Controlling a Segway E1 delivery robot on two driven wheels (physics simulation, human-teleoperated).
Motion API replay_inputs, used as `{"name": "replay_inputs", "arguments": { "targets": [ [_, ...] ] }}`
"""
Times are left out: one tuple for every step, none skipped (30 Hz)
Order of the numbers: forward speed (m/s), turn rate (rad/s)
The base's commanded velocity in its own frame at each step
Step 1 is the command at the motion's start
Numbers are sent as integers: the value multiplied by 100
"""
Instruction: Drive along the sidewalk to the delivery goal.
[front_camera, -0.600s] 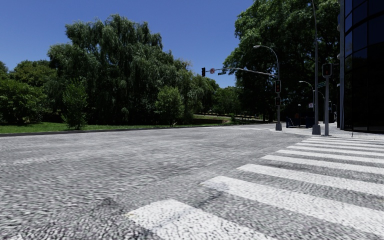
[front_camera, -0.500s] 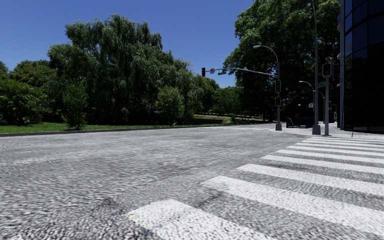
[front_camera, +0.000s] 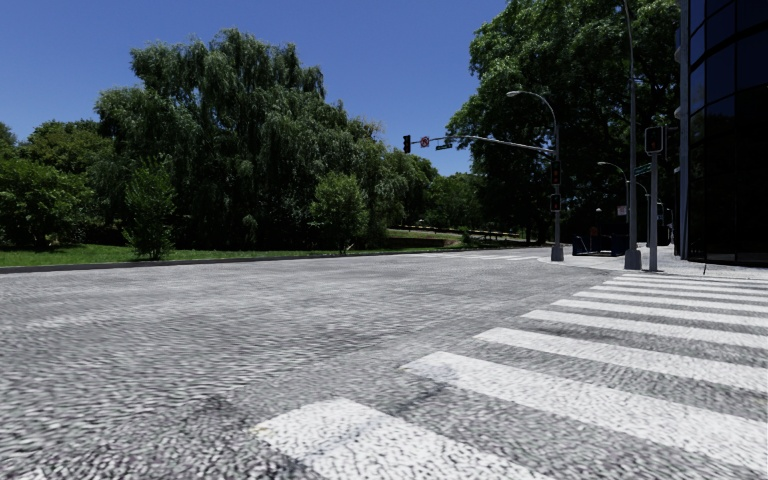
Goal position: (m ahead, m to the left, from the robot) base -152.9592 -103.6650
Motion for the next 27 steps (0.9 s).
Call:
{"name": "replay_inputs", "arguments": {
  "targets": [
    [0, 0],
    [0, 0],
    [0, 0],
    [0, 0],
    [0, 0],
    [0, 0],
    [0, 0],
    [0, 0],
    [0, 0],
    [0, 0],
    [0, 0],
    [0, 0],
    [0, -2],
    [6, -6],
    [6, -6],
    [23, -7],
    [41, -8],
    [41, -8],
    [55, -8],
    [62, -8],
    [65, -14],
    [65, -14],
    [66, -29],
    [66, -41],
    [66, -41],
    [66, -49],
    [65, -56]
  ]
}}
